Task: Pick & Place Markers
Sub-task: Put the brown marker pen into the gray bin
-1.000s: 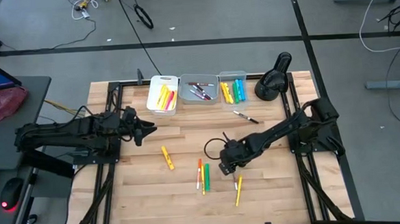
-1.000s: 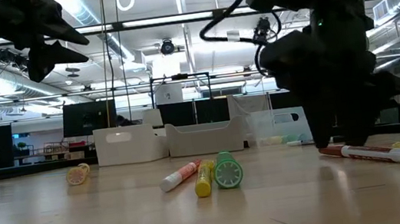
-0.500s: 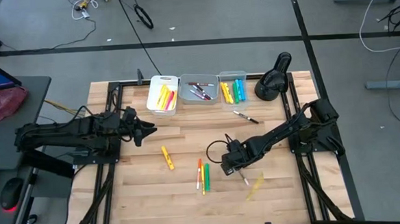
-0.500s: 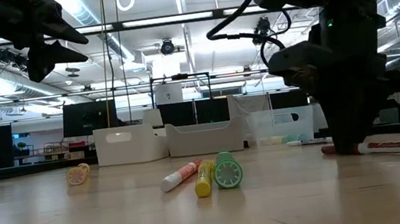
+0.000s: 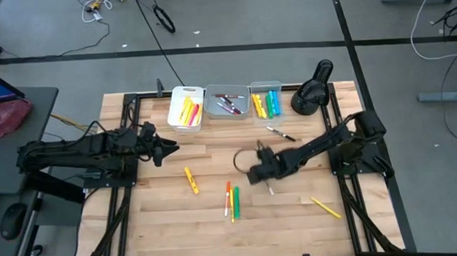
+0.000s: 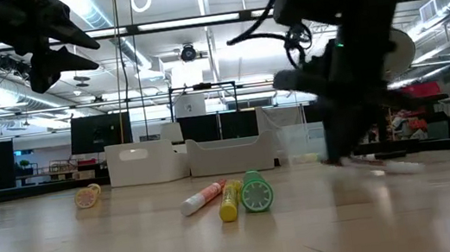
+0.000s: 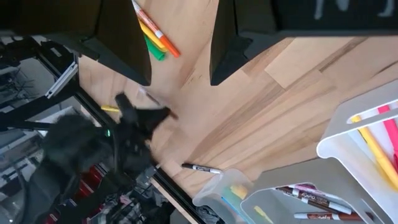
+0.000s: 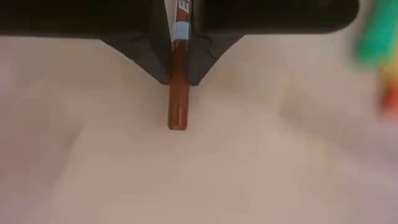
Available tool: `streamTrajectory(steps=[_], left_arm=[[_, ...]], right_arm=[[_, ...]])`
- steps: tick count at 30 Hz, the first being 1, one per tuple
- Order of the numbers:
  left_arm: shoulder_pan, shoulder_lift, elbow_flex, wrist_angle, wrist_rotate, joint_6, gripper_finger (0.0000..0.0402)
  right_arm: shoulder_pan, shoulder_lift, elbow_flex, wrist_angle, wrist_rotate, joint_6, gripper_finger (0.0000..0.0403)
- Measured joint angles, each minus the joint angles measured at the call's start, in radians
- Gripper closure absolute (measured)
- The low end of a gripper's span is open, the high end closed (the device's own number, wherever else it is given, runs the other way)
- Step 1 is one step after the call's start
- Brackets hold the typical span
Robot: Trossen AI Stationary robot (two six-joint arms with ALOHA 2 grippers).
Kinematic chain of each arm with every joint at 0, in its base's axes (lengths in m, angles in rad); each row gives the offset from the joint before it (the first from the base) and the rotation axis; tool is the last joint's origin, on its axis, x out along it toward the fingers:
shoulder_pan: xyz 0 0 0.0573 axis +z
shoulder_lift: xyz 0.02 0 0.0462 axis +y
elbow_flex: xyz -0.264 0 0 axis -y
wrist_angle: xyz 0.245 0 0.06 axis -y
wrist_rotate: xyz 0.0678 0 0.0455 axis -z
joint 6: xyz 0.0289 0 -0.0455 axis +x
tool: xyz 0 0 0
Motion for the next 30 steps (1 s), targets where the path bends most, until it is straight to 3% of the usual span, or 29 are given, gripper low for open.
streamTrajectory(steps=[6, 11, 14, 23, 30], left_arm=[[0.000, 0.000, 0.000, 0.002, -0.004, -0.002, 0.0230], [0.000, 0.000, 0.000, 0.020, -0.004, -0.032, 0.0230], [0.000, 0.000, 0.000, 0.038, -0.005, -0.056, 0.0230], [0.000, 0.000, 0.000, 0.056, -0.056, -0.124, 0.0230], [0.000, 0.000, 0.001, 0.061, -0.153, -0.183, 0.0230]], right_arm=[[-0.096, -0.142, 0.004, 0.110, -0.003, -0.199, 0.0382], [-0.248, -0.216, 0.064, 0.231, -0.001, -0.495, 0.0383], [-0.359, -0.208, 0.134, 0.330, -0.054, -0.717, 0.0383], [-0.592, -0.021, 0.384, 0.445, -0.174, -1.286, 0.0382], [-0.670, 0.189, 0.431, 0.557, -0.264, -1.483, 0.0381]])
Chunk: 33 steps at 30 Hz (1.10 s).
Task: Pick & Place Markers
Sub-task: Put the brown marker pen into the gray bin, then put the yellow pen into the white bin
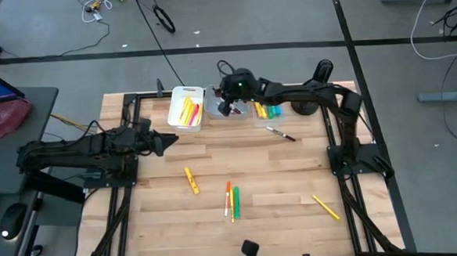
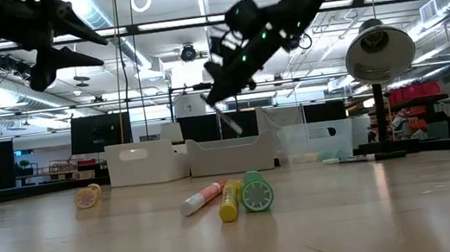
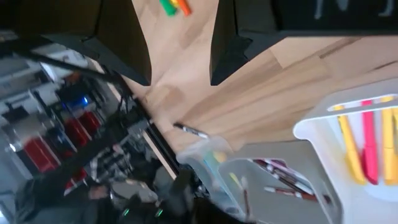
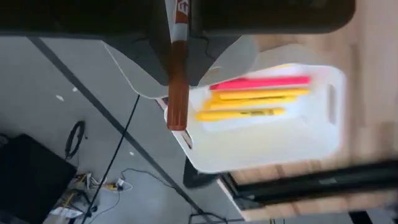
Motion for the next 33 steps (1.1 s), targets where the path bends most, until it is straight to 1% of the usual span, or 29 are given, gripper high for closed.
streamTrajectory(steps=[3, 5, 11, 14, 17, 21, 26, 29, 33], left_arm=[[0.000, 0.000, 0.000, 0.001, -0.036, -0.021, 0.0230], [0.000, 0.000, 0.000, 0.001, -0.056, -0.036, 0.0230], [0.000, 0.000, 0.000, 0.001, -0.086, -0.053, 0.0230], [0.000, 0.000, 0.000, 0.001, -0.104, -0.053, 0.0230], [0.000, 0.000, 0.000, 0.001, -0.117, -0.052, 0.0230], [0.000, 0.000, 0.000, 0.001, -0.117, -0.045, 0.0230], [0.000, 0.000, 0.000, 0.001, -0.118, -0.025, 0.0230], [0.000, 0.000, 0.000, 0.000, -0.118, 0.007, 0.0230], [0.000, 0.000, 0.000, 0.000, -0.118, 0.046, 0.0230]], right_arm=[[-0.018, 0.056, 0.000, -0.008, -0.003, -0.015, 0.0381], [-0.031, 0.077, 0.000, -0.046, -0.017, -0.010, 0.0380], [-0.053, 0.091, 0.001, -0.121, -0.016, -0.008, 0.0380], [-0.057, 0.091, 0.001, -0.130, -0.016, -0.008, 0.0374], [-0.058, 0.091, 0.001, -0.141, -0.016, -0.008, 0.0351], [-0.056, 0.082, 0.001, -0.167, -0.016, 0.014, 0.0301], [-0.033, -0.013, 0.001, -0.262, -0.017, 0.120, 0.0247], [-0.015, -0.075, 0.001, -0.334, -0.018, 0.175, 0.0230], [0.011, -0.149, 0.001, -0.401, -0.017, 0.213, 0.0225]])
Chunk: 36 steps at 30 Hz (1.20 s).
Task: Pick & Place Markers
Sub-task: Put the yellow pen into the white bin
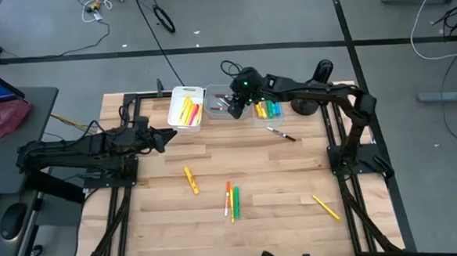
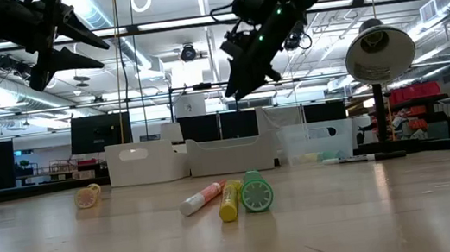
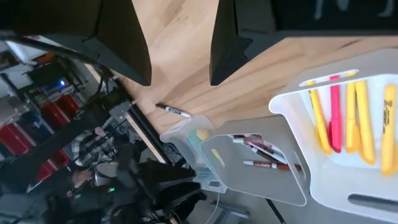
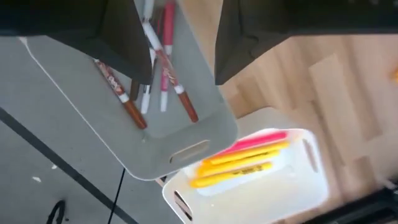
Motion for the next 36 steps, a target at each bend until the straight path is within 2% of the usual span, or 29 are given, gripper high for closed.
streamTrajectory(steps=[9, 16, 21, 23, 26, 29, 33, 36], left_arm=[[0.000, 0.000, 0.000, 0.000, 0.004, 0.097, 0.0230], [0.000, 0.000, 0.000, -0.001, 0.004, 0.192, 0.0230], [0.000, 0.000, 0.000, -0.002, 0.004, 0.202, 0.0230], [0.000, 0.000, 0.000, -0.005, 0.004, 0.202, 0.0230], [0.000, 0.000, 0.000, -0.006, 0.012, 0.217, 0.0230], [0.000, 0.000, 0.000, -0.007, 0.029, 0.225, 0.0230], [0.000, 0.000, 0.000, -0.006, 0.031, 0.239, 0.0230], [0.000, 0.000, 0.000, -0.006, 0.031, 0.249, 0.0230]], right_arm=[[0.121, -0.175, 0.000, -0.322, 0.005, 0.193, 0.0254], [0.358, -0.266, -0.003, -0.705, 0.000, 0.319, 0.0287], [0.548, -0.297, -0.096, -0.851, -0.006, 0.560, 0.0305], [0.612, -0.305, -0.154, -0.907, -0.052, 0.672, 0.0306], [0.696, -0.314, -0.253, -0.918, -0.204, 0.792, 0.0291], [0.779, -0.319, -0.344, -0.898, -0.354, 0.890, 0.0255], [0.871, -0.319, -0.455, -0.856, -0.441, 0.998, 0.0192], [0.909, -0.319, -0.540, -0.760, -0.501, 1.088, 0.0163]])
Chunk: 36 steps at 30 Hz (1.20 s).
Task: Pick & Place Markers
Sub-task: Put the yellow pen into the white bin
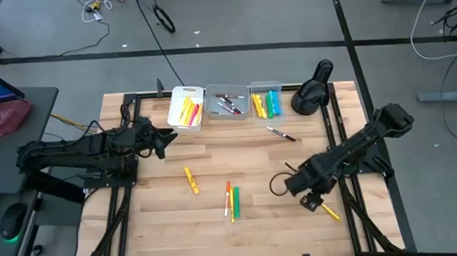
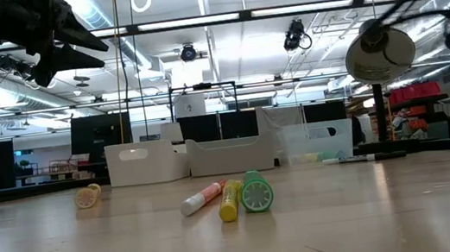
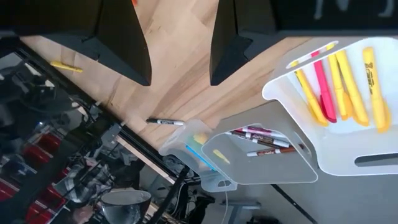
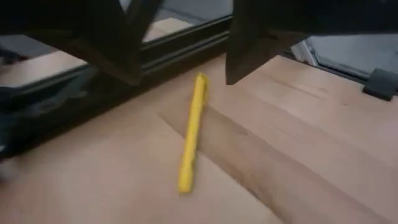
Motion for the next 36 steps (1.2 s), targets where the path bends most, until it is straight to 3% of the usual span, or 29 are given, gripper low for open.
streamTrajectory(steps=[5, 15, 19, 27, 33, 36], left_arm=[[0.000, 0.000, 0.000, 0.000, -0.002, -0.004, 0.0230], [0.000, 0.000, 0.000, 0.000, 0.000, -0.029, 0.0230], [0.000, 0.000, 0.000, 0.000, 0.012, -0.034, 0.0230], [0.000, 0.000, 0.000, 0.003, 0.039, -0.034, 0.0230], [0.000, 0.000, 0.000, 0.010, 0.101, -0.033, 0.0230], [0.000, 0.004, 0.000, 0.010, 0.153, -0.032, 0.0230]], right_arm=[[0.054, 0.003, -0.131, 0.177, -0.032, 0.142, 0.0166], [0.120, 0.010, -0.291, 0.527, -0.030, 0.316, 0.0239], [0.142, 0.035, -0.320, 0.556, -0.033, 0.372, 0.0284], [0.135, 0.063, -0.322, 0.572, -0.044, 0.308, 0.0387], [0.091, 0.059, -0.279, 0.548, -0.007, 0.281, 0.0386], [0.062, 0.032, -0.225, 0.561, 0.140, 0.256, 0.0388]])
